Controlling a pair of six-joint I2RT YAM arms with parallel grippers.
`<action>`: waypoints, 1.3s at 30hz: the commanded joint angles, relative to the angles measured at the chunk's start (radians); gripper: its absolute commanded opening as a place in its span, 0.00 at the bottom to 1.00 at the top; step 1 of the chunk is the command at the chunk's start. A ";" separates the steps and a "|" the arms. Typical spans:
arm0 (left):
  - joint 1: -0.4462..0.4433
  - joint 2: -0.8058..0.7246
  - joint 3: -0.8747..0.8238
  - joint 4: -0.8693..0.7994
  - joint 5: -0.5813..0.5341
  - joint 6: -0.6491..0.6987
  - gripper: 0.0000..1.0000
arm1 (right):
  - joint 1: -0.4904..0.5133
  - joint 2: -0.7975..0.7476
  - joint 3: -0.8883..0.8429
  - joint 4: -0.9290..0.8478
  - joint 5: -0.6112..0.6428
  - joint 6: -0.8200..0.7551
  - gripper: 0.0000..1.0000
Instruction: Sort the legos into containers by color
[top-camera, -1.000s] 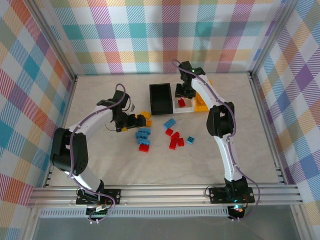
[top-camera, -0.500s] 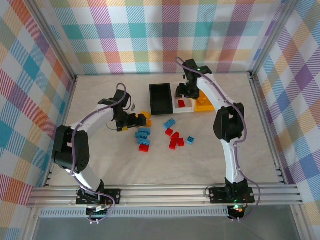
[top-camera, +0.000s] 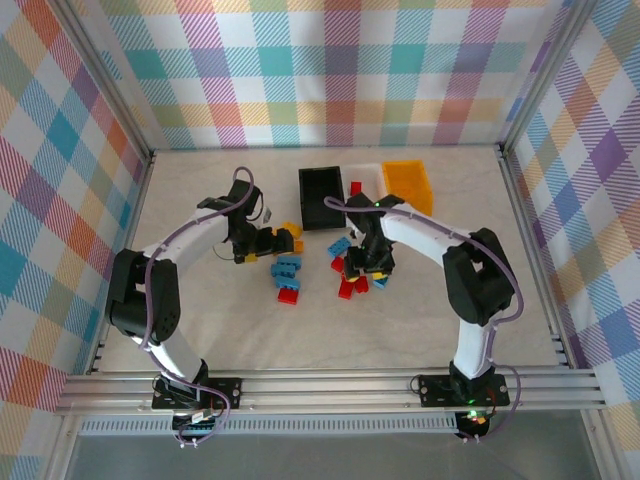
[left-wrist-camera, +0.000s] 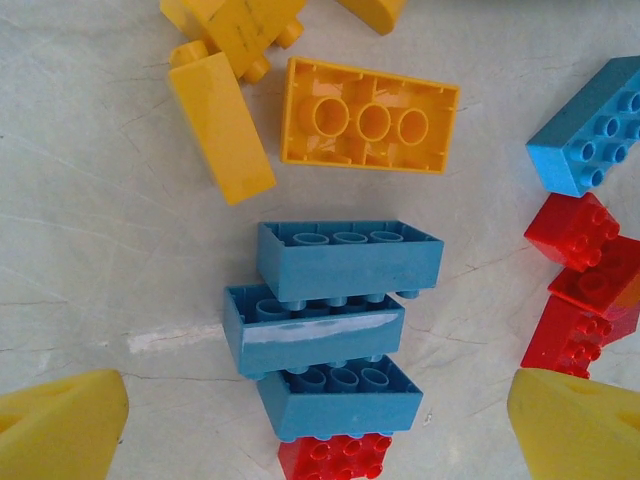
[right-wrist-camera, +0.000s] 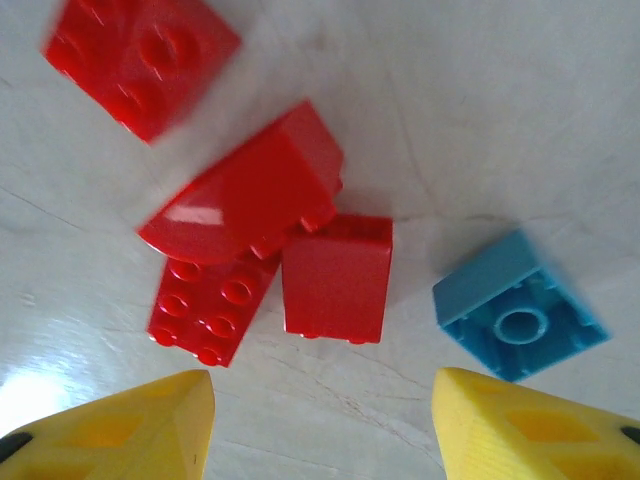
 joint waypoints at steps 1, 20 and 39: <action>-0.004 0.017 0.039 -0.010 0.022 0.000 0.98 | 0.038 -0.021 -0.017 0.054 -0.027 0.011 0.60; -0.004 -0.008 -0.001 -0.027 0.014 0.012 0.97 | 0.161 0.008 -0.101 0.104 -0.063 0.122 0.55; -0.004 -0.010 -0.034 -0.023 0.027 0.019 0.97 | 0.160 0.158 0.070 0.076 0.087 0.138 0.62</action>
